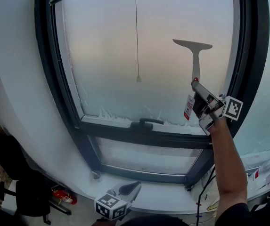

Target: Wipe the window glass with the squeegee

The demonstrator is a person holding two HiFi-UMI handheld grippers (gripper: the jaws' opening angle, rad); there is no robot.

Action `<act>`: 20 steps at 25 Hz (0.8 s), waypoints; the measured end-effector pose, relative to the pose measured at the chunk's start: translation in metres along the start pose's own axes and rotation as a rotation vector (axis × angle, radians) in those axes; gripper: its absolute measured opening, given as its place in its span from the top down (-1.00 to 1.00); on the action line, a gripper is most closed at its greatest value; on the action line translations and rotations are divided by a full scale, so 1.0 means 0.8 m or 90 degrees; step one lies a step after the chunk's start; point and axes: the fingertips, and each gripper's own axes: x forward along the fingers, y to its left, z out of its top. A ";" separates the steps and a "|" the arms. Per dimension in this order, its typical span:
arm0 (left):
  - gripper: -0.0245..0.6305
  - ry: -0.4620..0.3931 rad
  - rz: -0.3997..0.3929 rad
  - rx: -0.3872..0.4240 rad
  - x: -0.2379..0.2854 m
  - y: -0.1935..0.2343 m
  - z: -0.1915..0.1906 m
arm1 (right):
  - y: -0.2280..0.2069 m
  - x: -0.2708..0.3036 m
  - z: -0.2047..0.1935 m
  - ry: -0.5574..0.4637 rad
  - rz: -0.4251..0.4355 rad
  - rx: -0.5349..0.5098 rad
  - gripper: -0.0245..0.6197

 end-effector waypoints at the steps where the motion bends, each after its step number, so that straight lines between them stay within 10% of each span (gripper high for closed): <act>1: 0.92 -0.002 0.001 0.000 0.002 0.000 0.000 | -0.002 0.000 0.001 0.001 0.001 0.001 0.67; 20: 0.92 0.008 -0.001 -0.001 0.012 -0.003 0.006 | -0.018 -0.010 -0.009 0.004 0.002 0.025 0.67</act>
